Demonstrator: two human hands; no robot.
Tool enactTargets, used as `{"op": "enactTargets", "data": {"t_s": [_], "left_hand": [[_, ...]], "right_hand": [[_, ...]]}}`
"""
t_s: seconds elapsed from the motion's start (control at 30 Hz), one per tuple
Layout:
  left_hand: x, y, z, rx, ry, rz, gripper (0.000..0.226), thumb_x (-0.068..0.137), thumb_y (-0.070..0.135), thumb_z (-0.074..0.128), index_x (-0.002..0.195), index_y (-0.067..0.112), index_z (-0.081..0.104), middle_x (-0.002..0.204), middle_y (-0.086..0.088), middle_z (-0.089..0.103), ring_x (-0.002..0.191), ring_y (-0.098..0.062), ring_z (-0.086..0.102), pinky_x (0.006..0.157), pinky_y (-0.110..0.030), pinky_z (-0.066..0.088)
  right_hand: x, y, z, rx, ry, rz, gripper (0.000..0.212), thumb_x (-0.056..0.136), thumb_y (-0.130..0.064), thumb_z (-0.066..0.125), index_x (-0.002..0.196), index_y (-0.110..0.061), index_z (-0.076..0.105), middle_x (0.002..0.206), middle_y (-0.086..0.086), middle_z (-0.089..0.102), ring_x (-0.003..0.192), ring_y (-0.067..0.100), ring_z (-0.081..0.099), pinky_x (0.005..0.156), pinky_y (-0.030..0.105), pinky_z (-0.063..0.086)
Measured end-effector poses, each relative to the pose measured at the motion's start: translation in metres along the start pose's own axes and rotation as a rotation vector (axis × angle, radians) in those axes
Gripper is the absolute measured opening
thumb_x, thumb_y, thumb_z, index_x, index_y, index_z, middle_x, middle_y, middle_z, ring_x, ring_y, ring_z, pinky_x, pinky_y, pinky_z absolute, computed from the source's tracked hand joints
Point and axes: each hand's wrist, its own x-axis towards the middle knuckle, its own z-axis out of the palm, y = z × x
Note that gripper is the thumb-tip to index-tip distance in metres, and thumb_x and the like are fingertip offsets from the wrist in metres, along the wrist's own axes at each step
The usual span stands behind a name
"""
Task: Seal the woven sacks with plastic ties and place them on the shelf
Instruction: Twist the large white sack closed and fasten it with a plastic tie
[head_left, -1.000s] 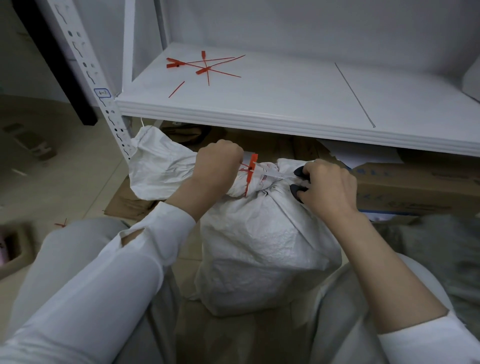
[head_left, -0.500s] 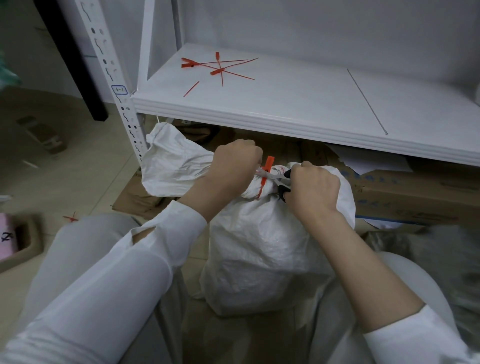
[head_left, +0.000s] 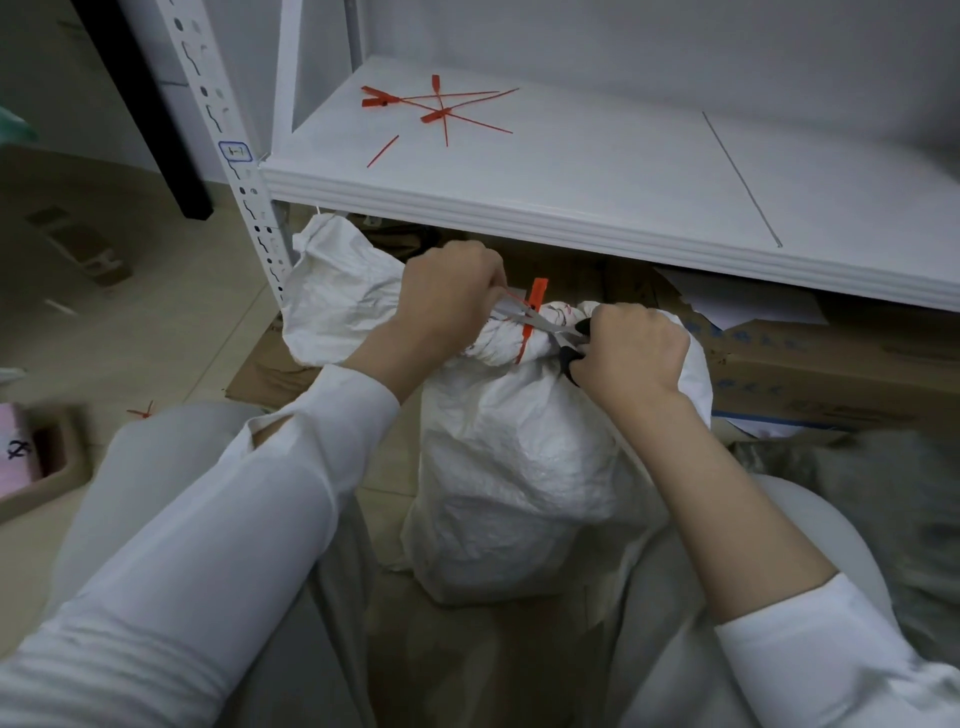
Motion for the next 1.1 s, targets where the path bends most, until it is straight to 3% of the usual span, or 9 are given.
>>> {"op": "enactTargets", "data": {"t_s": [0.07, 0.3, 0.5, 0.77, 1.1], "left_hand": [[0.002, -0.004, 0.000, -0.025, -0.019, -0.057, 0.016, 0.094, 0.026, 0.056, 0.099, 0.020, 0.071, 0.102, 0.001, 0.068, 0.093, -0.023, 0.063, 0.071, -0.034, 0.047], [0.003, -0.003, 0.001, -0.080, -0.023, -0.136, 0.013, 0.091, 0.018, 0.058, 0.092, 0.017, 0.072, 0.097, 0.000, 0.070, 0.091, -0.023, 0.063, 0.072, -0.033, 0.048], [0.003, -0.003, 0.001, -0.091, -0.021, -0.172, 0.013, 0.091, 0.018, 0.059, 0.092, 0.018, 0.073, 0.096, -0.001, 0.071, 0.090, -0.023, 0.063, 0.068, -0.032, 0.044], [0.003, -0.005, 0.002, -0.090, -0.037, -0.204, 0.013, 0.089, 0.015, 0.058, 0.086, 0.019, 0.071, 0.093, -0.001, 0.070, 0.088, -0.025, 0.063, 0.068, -0.033, 0.047], [-0.002, 0.003, 0.002, -0.109, -0.022, -0.016, 0.015, 0.093, 0.022, 0.058, 0.096, 0.015, 0.071, 0.095, -0.001, 0.068, 0.089, -0.020, 0.061, 0.067, -0.029, 0.039]], "right_hand": [[-0.002, 0.005, -0.001, -0.002, 0.008, -0.022, 0.035, 0.077, -0.041, 0.072, 0.078, -0.019, 0.044, 0.078, 0.000, 0.045, 0.082, 0.024, 0.054, 0.062, 0.030, 0.031], [-0.008, 0.018, -0.005, -0.012, 0.038, -0.035, 0.038, 0.075, -0.039, 0.071, 0.070, -0.015, 0.043, 0.074, 0.001, 0.043, 0.073, 0.023, 0.038, 0.070, 0.032, 0.030], [-0.011, 0.018, -0.010, -0.014, 0.051, -0.042, 0.035, 0.078, -0.038, 0.071, 0.076, -0.016, 0.043, 0.078, 0.000, 0.042, 0.087, 0.027, 0.054, 0.073, 0.034, 0.028], [-0.011, 0.019, -0.015, 0.022, 0.082, -0.028, 0.036, 0.077, -0.038, 0.071, 0.073, -0.016, 0.043, 0.077, 0.000, 0.042, 0.086, 0.028, 0.054, 0.073, 0.033, 0.027], [-0.008, 0.007, -0.012, 0.023, 0.060, -0.039, 0.034, 0.078, -0.032, 0.072, 0.075, -0.016, 0.043, 0.078, 0.001, 0.044, 0.088, 0.027, 0.054, 0.076, 0.035, 0.031]]}}
